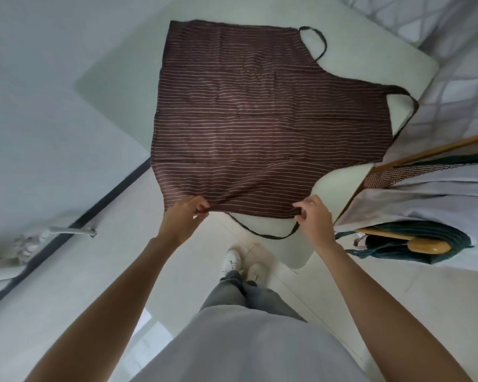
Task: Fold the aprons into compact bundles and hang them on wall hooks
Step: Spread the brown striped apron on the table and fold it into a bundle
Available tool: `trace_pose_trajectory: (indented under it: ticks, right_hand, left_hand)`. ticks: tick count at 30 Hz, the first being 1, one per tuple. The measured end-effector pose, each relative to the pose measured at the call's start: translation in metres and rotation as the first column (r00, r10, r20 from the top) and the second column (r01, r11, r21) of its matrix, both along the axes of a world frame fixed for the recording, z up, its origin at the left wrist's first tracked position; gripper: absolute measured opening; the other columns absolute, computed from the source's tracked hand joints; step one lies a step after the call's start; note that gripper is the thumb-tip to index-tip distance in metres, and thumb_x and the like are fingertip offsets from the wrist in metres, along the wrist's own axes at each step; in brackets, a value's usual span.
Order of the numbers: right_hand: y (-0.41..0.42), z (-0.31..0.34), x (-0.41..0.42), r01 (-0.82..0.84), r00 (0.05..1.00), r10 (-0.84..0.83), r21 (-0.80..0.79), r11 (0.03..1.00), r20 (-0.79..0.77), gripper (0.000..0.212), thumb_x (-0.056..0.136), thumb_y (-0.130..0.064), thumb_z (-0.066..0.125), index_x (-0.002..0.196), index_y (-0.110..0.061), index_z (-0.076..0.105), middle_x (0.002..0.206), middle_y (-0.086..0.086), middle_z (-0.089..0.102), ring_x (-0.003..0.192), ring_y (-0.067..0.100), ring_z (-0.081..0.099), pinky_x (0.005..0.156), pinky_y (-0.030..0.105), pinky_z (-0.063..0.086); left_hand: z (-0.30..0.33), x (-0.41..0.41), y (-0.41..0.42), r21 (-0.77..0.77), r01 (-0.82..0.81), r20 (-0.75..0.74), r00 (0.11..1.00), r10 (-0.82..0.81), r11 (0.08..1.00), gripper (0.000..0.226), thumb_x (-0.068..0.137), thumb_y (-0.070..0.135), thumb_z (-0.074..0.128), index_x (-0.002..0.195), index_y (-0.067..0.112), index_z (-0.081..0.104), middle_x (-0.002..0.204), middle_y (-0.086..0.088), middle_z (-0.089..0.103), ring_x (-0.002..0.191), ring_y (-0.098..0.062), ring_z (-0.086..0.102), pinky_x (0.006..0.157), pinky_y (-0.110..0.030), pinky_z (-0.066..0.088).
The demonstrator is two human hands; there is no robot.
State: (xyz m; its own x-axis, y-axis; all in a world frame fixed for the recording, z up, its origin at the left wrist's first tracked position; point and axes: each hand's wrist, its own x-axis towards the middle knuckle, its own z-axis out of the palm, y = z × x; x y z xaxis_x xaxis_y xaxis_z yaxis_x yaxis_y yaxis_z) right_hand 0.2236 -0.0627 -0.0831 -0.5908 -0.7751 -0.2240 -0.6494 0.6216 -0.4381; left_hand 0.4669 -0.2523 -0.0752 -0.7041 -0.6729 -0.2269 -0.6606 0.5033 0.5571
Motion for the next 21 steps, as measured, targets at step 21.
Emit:
trace_pose_trajectory:
  ticks: [21]
  right_hand:
    - [0.016, 0.079, -0.023, -0.196, 0.98, 0.173, -0.427, 0.883, -0.093, 0.017, 0.089, -0.016, 0.063, 0.095, -0.002, 0.07, 0.081, 0.007, 0.069, 0.067, 0.012, 0.062, 0.064, 0.009, 0.038]
  left_hand:
    - [0.051, 0.0, 0.022, 0.313, -0.627, -0.436, 0.573, 0.694, 0.714, 0.002, 0.087, 0.021, 0.063, 0.086, 0.022, 0.063, 0.087, 0.003, 0.067, 0.087, -0.02, 0.064, 0.086, -0.043, 0.054]
